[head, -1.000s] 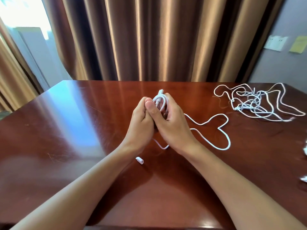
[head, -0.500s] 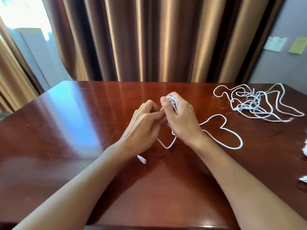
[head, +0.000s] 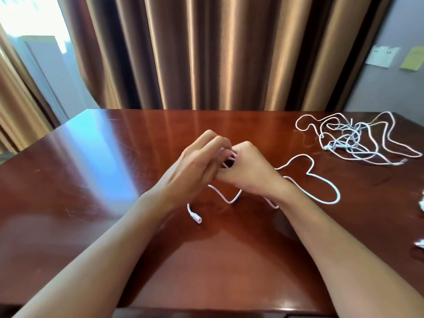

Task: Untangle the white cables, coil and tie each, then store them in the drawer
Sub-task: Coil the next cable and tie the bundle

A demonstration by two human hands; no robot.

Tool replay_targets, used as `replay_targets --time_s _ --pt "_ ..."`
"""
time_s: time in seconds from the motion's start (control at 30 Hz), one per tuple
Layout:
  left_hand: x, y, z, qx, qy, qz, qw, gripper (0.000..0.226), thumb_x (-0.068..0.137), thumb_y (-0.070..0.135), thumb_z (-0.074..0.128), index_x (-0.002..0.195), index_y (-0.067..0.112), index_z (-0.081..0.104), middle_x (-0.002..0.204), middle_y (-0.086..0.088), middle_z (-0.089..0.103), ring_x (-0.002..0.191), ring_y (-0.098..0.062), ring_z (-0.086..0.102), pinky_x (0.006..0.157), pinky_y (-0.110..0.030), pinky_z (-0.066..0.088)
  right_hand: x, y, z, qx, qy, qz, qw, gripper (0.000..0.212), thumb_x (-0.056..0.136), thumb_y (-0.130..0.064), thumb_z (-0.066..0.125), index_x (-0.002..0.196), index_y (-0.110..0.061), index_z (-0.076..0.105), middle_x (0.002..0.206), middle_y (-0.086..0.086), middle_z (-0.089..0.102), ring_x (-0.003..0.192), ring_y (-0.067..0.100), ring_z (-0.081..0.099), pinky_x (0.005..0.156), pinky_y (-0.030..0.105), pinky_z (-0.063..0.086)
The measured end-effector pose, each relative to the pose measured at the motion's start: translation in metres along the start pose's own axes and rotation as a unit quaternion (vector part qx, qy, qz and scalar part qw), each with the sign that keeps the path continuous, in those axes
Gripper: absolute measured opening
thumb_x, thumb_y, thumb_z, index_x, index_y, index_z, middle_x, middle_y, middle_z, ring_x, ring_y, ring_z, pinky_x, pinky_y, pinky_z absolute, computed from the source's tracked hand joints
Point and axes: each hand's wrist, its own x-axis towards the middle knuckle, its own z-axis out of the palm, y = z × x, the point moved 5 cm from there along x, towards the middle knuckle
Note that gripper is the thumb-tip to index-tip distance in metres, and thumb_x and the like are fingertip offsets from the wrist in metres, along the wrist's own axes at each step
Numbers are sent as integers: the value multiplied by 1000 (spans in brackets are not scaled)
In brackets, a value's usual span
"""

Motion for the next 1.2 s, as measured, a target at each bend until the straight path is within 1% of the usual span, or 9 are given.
replay_targets --time_s 0.2,0.3,0.47,0.67,0.8,0.87,1.03,1.13,1.2 --pt "0 -7 -11 -32 104 -71 992 11 99 -1 53 91 1 61 80 1 59 72 -6 54 67 -17 40 -2 -2 -3 182 -9 11 983 32 83 -19 76 57 -16 58 52 3 57 51 10 50 55 29 39" --pt "-3 -23 -11 -73 139 -178 971 15 101 7 52 88 8 60 72 7 59 63 -4 52 61 -19 41 -1 -1 -3 120 -12 6 993 39 86 -35 79 55 -21 59 51 -6 53 50 6 43 51 28 34" --pt "-11 -54 -12 -223 231 -350 880 26 103 12 51 81 14 64 61 7 57 52 -4 52 51 -23 44 -1 -7 -9 200 41 -7 979 41 96 -31 69 63 -12 52 54 1 38 51 9 30 51 32 23" --pt "-10 -31 20 -439 114 -413 790 30 105 9 46 82 4 65 62 -2 47 49 -7 39 42 -14 31 -7 -24 -11 283 66 -94 952 22 91 -14 73 87 -9 51 63 -13 57 55 0 53 54 14 43" --pt "-12 -24 30 -577 34 -423 698 43 96 -8 42 72 9 74 70 -6 57 58 -10 50 52 -18 43 -6 -19 1 143 74 -111 981 68 74 -32 89 130 -21 53 91 -5 52 76 4 53 72 18 47" --pt "-13 -24 31 -567 13 -423 706 48 94 -8 42 67 13 75 70 -5 53 58 -10 46 56 -23 38 -6 -19 1 65 102 -118 986 60 79 -40 84 131 -23 59 96 -7 48 85 3 54 80 14 46" --pt "-12 -11 33 -546 -8 -435 716 38 97 -13 37 79 2 67 70 -9 58 55 -11 49 50 -21 41 -5 -19 -1 -45 214 -134 967 35 94 -44 62 75 -15 57 87 -5 45 83 11 49 75 17 42" --pt "-11 -9 33 -534 -16 -427 729 25 100 -2 48 93 -2 72 84 -14 68 77 -19 63 74 -28 53 0 -14 -6 -33 194 -106 975 36 100 -32 52 67 -24 43 76 -14 41 71 4 45 67 15 34" --pt "-10 -16 27 -465 26 -416 781 17 101 4 51 103 -2 67 85 -13 65 78 -20 60 70 -28 49 3 -8 -7 19 141 -67 988 40 105 -25 47 65 -23 42 67 -12 43 61 3 45 61 17 32"
